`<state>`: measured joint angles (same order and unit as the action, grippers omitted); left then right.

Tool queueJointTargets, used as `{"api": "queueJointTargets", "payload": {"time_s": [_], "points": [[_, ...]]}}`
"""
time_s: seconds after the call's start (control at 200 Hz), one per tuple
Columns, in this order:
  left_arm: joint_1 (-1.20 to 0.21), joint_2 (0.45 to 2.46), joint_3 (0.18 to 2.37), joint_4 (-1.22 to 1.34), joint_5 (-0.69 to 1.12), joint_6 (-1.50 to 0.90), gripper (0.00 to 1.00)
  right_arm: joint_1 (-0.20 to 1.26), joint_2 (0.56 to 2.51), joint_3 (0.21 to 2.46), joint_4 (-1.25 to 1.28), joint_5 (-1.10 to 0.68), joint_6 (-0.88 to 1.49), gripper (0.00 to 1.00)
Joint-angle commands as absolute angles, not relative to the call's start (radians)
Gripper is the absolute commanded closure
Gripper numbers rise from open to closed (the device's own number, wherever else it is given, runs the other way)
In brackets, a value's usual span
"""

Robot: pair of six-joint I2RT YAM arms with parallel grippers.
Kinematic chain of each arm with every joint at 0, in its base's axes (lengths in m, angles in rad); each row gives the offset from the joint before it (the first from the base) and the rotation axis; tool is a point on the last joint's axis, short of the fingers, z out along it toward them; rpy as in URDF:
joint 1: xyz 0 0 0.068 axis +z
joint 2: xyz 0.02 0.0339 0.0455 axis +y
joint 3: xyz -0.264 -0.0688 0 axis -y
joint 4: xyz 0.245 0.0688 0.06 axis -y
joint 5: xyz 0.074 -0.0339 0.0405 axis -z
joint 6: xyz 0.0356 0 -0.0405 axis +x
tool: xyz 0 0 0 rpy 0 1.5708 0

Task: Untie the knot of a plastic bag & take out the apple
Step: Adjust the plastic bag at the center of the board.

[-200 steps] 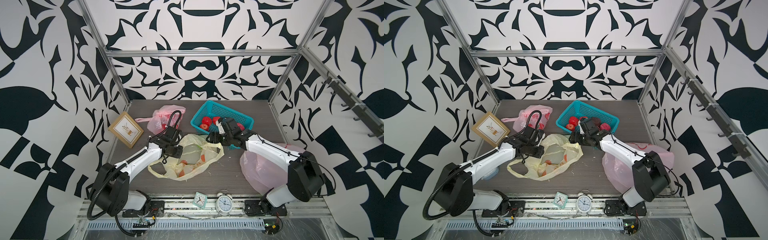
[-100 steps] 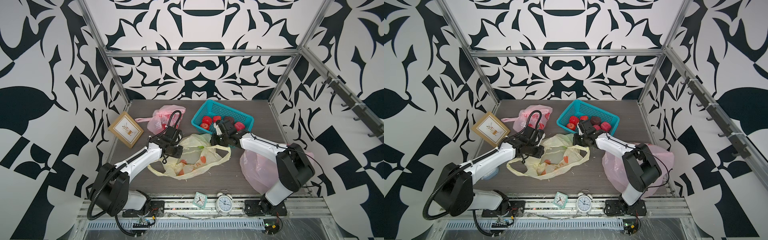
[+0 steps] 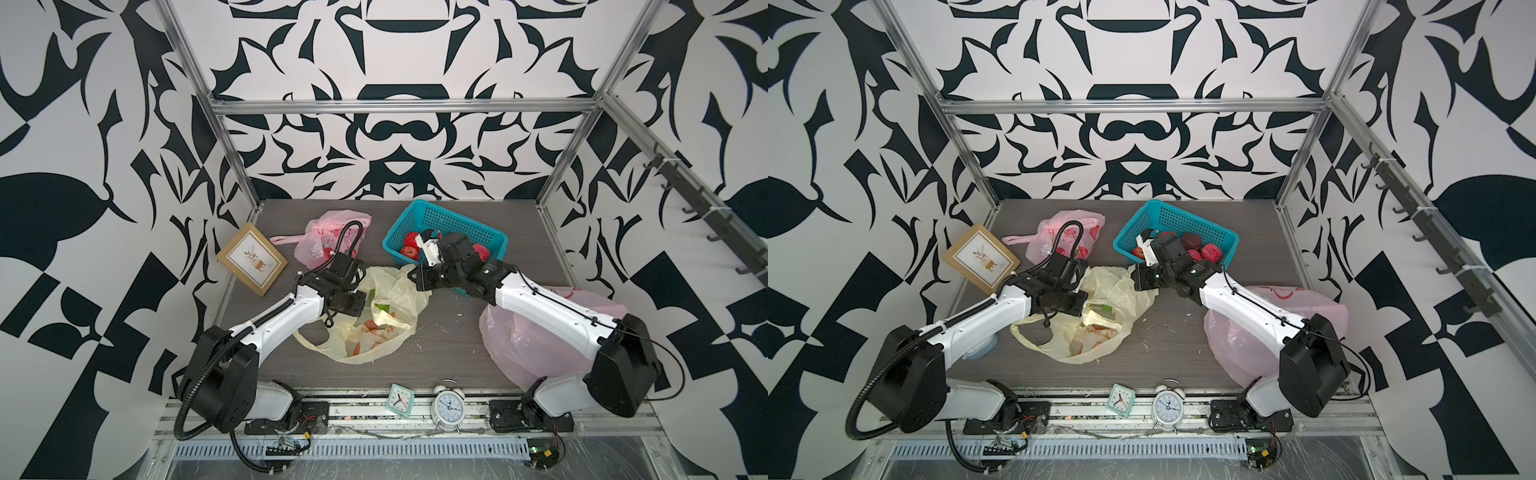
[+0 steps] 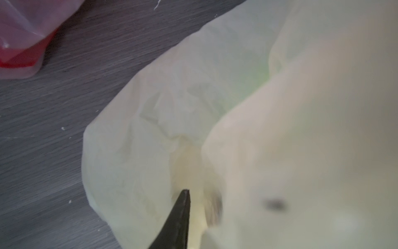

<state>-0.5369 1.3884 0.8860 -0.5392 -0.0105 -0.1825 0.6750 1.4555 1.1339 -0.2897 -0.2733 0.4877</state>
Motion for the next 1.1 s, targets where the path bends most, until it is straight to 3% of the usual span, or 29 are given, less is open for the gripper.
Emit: {"api": "queueJointTargets", "payload": {"time_s": [0.0,0.34,0.505,0.595,0.685,0.79,0.895,1.095], "points": [[-0.535,1.367,0.896,-0.55,-0.021,-0.184,0.71,0.675,1.453,1.166,-0.331,-0.275,0.447,1.0],[-0.535,1.358,0.922,-0.601,-0.063,-0.197,0.71,0.633,1.505,1.187,-0.385,-0.175,0.381,1.0],[-0.535,1.344,0.949,-0.659,-0.099,-0.214,0.71,0.577,1.461,1.19,-0.408,-0.134,0.326,0.63],[-0.535,1.317,0.964,-0.673,-0.085,-0.216,0.71,0.569,1.405,1.197,-0.393,-0.132,0.273,0.49],[-0.535,1.292,0.975,-0.674,-0.068,-0.214,0.71,0.569,1.345,1.212,-0.377,-0.156,0.204,0.42],[-0.535,1.29,0.996,-0.698,-0.07,-0.215,0.71,0.57,1.287,1.239,-0.38,-0.227,0.117,0.41],[-0.535,1.298,1.02,-0.736,-0.095,-0.225,0.71,0.589,1.231,1.249,-0.349,-0.47,0.037,0.41],[-0.535,1.294,1.023,-0.736,-0.104,-0.24,0.72,0.812,1.234,1.296,-0.357,-0.674,-0.055,0.41]]}}
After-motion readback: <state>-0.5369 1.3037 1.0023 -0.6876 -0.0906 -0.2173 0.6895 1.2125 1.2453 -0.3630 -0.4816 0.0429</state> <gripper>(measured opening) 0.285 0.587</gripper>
